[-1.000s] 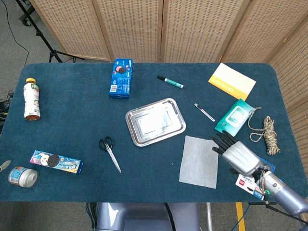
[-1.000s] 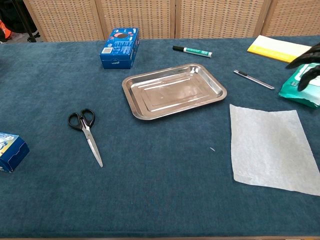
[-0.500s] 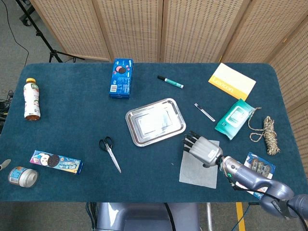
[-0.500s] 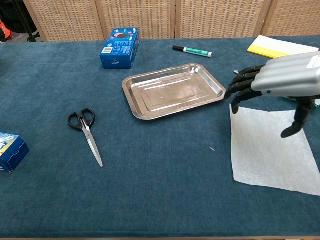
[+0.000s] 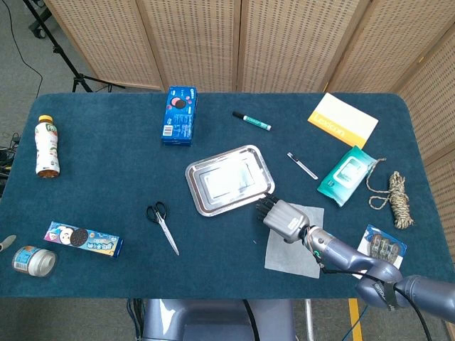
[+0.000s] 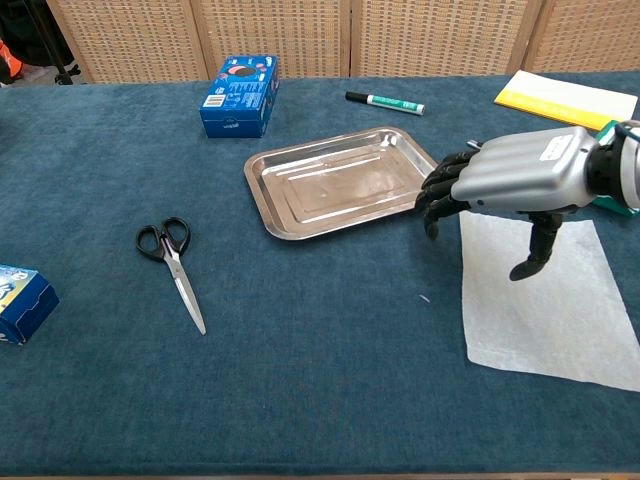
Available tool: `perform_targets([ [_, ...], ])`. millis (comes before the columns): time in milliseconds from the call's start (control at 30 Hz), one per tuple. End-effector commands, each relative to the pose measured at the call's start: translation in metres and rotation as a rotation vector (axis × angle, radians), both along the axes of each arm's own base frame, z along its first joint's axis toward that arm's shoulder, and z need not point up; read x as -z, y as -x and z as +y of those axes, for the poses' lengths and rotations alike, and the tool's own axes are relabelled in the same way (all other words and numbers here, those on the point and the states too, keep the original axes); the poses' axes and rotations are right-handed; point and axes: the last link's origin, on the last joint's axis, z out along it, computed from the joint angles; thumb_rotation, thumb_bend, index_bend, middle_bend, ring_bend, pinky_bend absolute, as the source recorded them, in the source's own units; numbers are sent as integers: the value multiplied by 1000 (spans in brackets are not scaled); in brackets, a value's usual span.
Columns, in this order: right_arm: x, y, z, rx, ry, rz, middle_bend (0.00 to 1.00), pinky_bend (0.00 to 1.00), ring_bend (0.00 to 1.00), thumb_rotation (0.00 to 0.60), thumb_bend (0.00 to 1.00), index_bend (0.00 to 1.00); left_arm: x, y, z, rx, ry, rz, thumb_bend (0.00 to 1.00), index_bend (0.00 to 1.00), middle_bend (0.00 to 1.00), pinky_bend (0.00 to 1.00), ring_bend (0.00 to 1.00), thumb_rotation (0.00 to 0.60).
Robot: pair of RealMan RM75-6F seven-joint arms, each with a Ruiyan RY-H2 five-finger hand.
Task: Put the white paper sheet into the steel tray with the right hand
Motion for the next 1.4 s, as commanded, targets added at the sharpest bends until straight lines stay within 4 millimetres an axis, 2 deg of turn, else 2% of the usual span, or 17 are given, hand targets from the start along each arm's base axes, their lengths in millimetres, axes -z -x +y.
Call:
perform_targets([
  [33, 4, 1, -1, 4, -3, 14, 132, 0, 0, 600, 211, 253, 0, 0, 0, 2, 1, -4, 0, 0, 0, 0, 0, 600],
  [667, 12, 18, 1, 22, 0, 77, 223, 0, 0, 600, 339, 366, -1, -1, -1, 3, 1, -12, 0, 0, 0, 0, 0, 600],
  [800, 14, 20, 2, 16, 5, 82, 282, 0, 2, 600, 358, 420, 0, -1, -1, 3, 4, -14, 0, 0, 0, 0, 0, 600],
  [1133, 15, 27, 0, -12, 39, 41, 475, 0, 94, 600, 374, 599, -1, -1, -1, 4, 6, -19, 0, 0, 0, 0, 0, 600],
  [1400, 0, 19, -4, -37, 82, -62, 508, 0, 134, 600, 414, 630, -1, -1, -1, 4, 10, -21, 0, 0, 0, 0, 0, 600],
])
